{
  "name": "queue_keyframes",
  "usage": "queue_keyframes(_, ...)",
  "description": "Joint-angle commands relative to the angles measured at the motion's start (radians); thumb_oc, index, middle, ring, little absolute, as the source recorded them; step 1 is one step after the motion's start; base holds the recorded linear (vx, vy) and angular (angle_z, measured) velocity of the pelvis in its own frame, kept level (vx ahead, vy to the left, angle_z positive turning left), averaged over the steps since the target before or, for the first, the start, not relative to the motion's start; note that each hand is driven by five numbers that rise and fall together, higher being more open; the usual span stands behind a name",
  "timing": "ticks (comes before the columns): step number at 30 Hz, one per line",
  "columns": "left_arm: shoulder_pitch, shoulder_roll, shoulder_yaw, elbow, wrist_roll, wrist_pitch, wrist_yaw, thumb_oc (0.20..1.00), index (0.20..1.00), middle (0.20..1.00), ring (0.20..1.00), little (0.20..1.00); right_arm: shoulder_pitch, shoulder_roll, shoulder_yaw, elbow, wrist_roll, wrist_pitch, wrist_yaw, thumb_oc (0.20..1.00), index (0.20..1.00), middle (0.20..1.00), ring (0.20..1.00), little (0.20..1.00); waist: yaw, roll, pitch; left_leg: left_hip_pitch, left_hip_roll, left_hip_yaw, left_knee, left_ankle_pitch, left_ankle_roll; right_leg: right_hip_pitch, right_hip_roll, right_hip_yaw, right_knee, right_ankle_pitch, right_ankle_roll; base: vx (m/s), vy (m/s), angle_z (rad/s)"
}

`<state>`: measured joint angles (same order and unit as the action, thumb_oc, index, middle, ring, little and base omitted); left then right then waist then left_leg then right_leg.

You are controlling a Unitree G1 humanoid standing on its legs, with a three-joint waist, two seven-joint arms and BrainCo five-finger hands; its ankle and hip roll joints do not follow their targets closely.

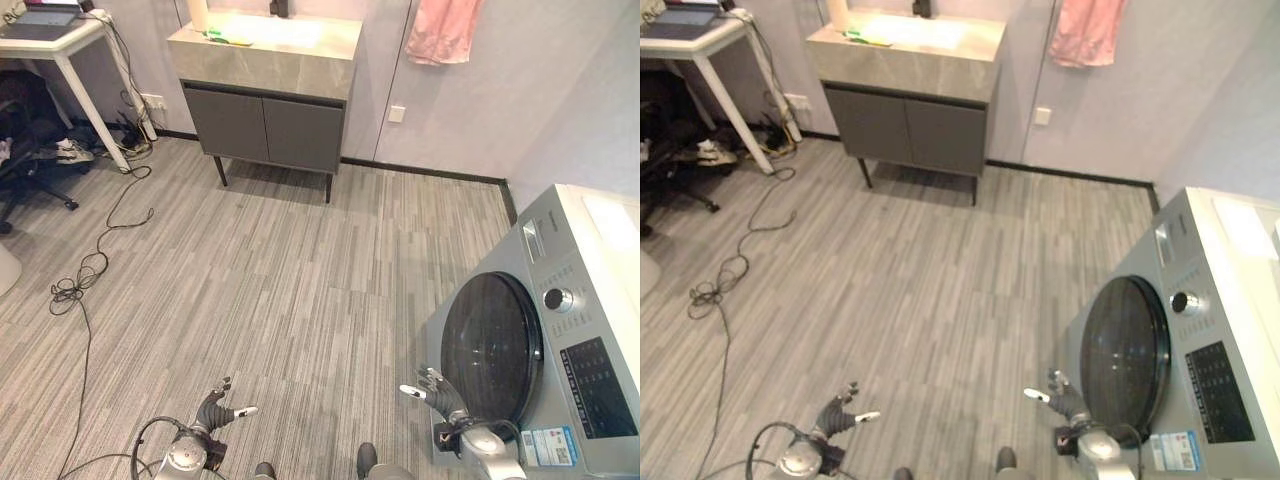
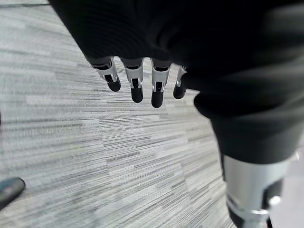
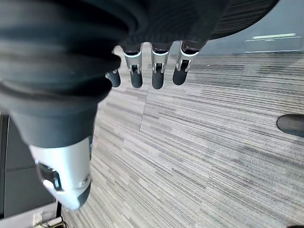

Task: Put brush and paste in cup on sink, flatten towel.

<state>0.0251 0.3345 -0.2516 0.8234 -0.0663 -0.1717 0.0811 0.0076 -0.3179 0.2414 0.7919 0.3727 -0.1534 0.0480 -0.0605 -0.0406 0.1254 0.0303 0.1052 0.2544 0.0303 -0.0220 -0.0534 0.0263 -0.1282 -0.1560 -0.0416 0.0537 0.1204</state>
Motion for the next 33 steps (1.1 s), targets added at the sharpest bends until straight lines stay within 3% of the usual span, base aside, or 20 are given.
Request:
queue_keyframes(1, -0.076, 0.013, -0.009, 0.049, -0.010, -0.018, 0.030, 1.000, 1.000, 1.000, 1.000, 1.000, -0.062, -0.002, 0.025, 0.010, 0.019, -0.032, -0.010, 1.000, 1.000, 1.000, 1.000, 1.000, 0.008, -0.025, 0.002, -0.065, 0.026, -0.040, 0.125, -0.005, -0.031, -0.040, -0.006, -0.007, 0.130, -0.063, 0.004, -0.03, -0.045, 0.18)
queue_keyframes(5, -0.101, 0.011, -0.056, -0.085, -0.051, -0.026, 0.032, 1.000, 1.000, 1.000, 1.000, 1.000, -0.071, -0.021, 0.028, -0.050, -0.015, -0.039, -0.038, 1.000, 1.000, 1.000, 1.000, 1.000, 0.003, -0.026, 0.085, -0.172, 0.058, -0.071, 0.403, -0.100, -0.041, -0.126, -0.021, -0.043, 0.414, -0.174, -0.021, -0.11, -0.056, 0.52)
queue_keyframes(7, -0.103, 0.016, -0.065, -0.100, -0.036, -0.030, 0.038, 1.000, 1.000, 1.000, 1.000, 1.000, -0.066, -0.016, 0.022, -0.053, -0.017, -0.039, -0.048, 1.000, 1.000, 1.000, 1.000, 1.000, -0.003, -0.024, 0.096, -0.207, 0.084, -0.066, 0.479, -0.150, -0.045, -0.163, -0.033, -0.050, 0.500, -0.217, -0.022, -0.05, -0.017, 0.33)
queue_keyframes(10, -0.106, 0.020, -0.067, -0.104, -0.014, -0.032, 0.068, 1.000, 1.000, 1.000, 1.000, 1.000, -0.080, 0.000, 0.028, -0.019, -0.010, -0.038, -0.071, 1.000, 1.000, 1.000, 1.000, 1.000, 0.001, -0.024, 0.097, -0.229, 0.110, -0.050, 0.561, -0.201, -0.038, -0.192, -0.043, -0.039, 0.573, -0.255, -0.026, 0.03, 0.004, 0.02)
queue_keyframes(13, -0.102, 0.021, -0.070, -0.101, -0.010, -0.031, 0.073, 1.000, 1.000, 1.000, 1.000, 1.000, -0.081, 0.014, 0.032, 0.002, 0.013, -0.039, -0.071, 1.000, 1.000, 1.000, 1.000, 1.000, 0.005, -0.027, 0.099, -0.218, 0.106, -0.042, 0.559, -0.202, -0.033, -0.186, -0.048, -0.034, 0.564, -0.243, -0.022, 0.04, 0.035, -0.21)
queue_keyframes(22, -0.085, 0.056, -0.104, -0.101, 0.042, -0.037, 0.043, 1.000, 1.000, 1.000, 1.000, 1.000, -0.087, 0.008, 0.047, 0.025, -0.002, -0.041, -0.072, 1.000, 1.000, 1.000, 1.000, 1.000, 0.009, -0.021, 0.097, -0.196, 0.063, -0.009, 0.457, -0.152, -0.026, -0.133, -0.065, -0.035, 0.371, -0.142, 0.012, 0.04, 0.099, -0.06)
queue_keyframes(24, -0.081, 0.056, -0.105, -0.106, 0.061, -0.038, 0.052, 1.000, 1.000, 1.000, 1.000, 1.000, -0.105, 0.007, 0.040, 0.038, -0.004, -0.038, -0.083, 1.000, 1.000, 1.000, 1.000, 1.000, 0.018, -0.003, 0.096, -0.173, 0.016, -0.003, 0.408, -0.158, -0.003, -0.112, -0.088, -0.001, 0.318, -0.101, 0.040, 0.14, 0.342, -0.01)
queue_keyframes(26, -0.079, 0.059, -0.103, -0.115, 0.075, -0.036, 0.065, 1.000, 1.000, 1.000, 1.000, 1.000, -0.107, -0.005, 0.050, 0.029, -0.090, -0.038, -0.108, 1.000, 1.000, 1.000, 1.000, 1.000, 0.020, 0.001, 0.097, -0.156, -0.024, -0.001, 0.375, -0.176, 0.030, -0.130, -0.114, 0.019, 0.359, -0.058, 0.057, 0.13, 0.329, -0.01)
queue_keyframes(27, -0.071, 0.073, -0.094, -0.135, 0.109, -0.039, 0.068, 1.000, 1.000, 1.000, 1.000, 1.000, -0.114, -0.059, 0.111, -0.068, -0.315, -0.028, -0.142, 1.000, 1.000, 1.000, 1.000, 1.000, 0.018, 0.003, 0.108, -0.128, -0.067, -0.003, 0.337, -0.188, 0.067, -0.178, -0.143, 0.055, 0.458, 0.040, 0.058, 0.13, 0.362, 0.04)
queue_keyframes(28, -0.063, 0.086, -0.081, -0.147, 0.108, -0.038, 0.070, 1.000, 1.000, 1.000, 1.000, 1.000, -0.104, -0.075, 0.120, -0.141, -0.298, -0.033, -0.124, 1.000, 1.000, 1.000, 1.000, 1.000, 0.003, 0.007, 0.127, -0.112, -0.078, 0.000, 0.307, -0.179, 0.086, -0.222, -0.141, 0.079, 0.538, 0.083, 0.053, 0.17, 0.402, 0.13)
queue_keyframes(29, -0.067, 0.095, -0.081, -0.143, 0.112, -0.037, 0.064, 1.000, 1.000, 1.000, 1.000, 1.000, -0.094, -0.070, 0.120, -0.156, -0.260, -0.035, -0.110, 1.000, 1.000, 1.000, 1.000, 1.000, -0.013, 0.018, 0.146, -0.091, -0.082, -0.001, 0.268, -0.169, 0.093, -0.294, -0.097, 0.105, 0.610, 0.063, 0.049, 0.24, 0.311, 0.07)
queue_keyframes(30, -0.092, 0.090, -0.089, -0.087, 0.133, -0.033, 0.071, 1.000, 1.000, 1.000, 1.000, 1.000, -0.097, -0.063, 0.139, -0.171, -0.261, -0.034, -0.098, 1.000, 1.000, 1.000, 1.000, 1.000, -0.037, 0.016, 0.148, -0.056, -0.111, -0.011, 0.198, -0.161, 0.096, -0.362, -0.011, 0.119, 0.571, 0.029, 0.042, 0.41, 0.224, -0.14)
queue_keyframes(31, -0.110, 0.080, -0.078, -0.074, 0.113, -0.028, 0.083, 1.000, 1.000, 1.000, 1.000, 1.000, -0.108, -0.066, 0.147, -0.194, -0.252, -0.033, -0.104, 1.000, 1.000, 1.000, 1.000, 1.000, -0.053, 0.012, 0.149, -0.021, -0.126, 0.003, 0.157, -0.179, 0.094, -0.392, -0.043, 0.053, 0.438, 0.040, 0.040, 0.47, 0.098, -0.33)
queue_keyframes(33, -0.129, 0.066, -0.070, -0.054, 0.097, -0.029, 0.082, 1.000, 1.000, 1.000, 1.000, 1.000, -0.109, -0.075, 0.153, -0.193, -0.252, -0.034, -0.103, 1.000, 1.000, 1.000, 1.000, 1.000, -0.089, 0.005, 0.154, 0.025, -0.151, -0.028, 0.156, -0.213, 0.083, -0.429, -0.013, 0.080, 0.242, 0.078, 0.048, 0.60, -0.057, 0.43)
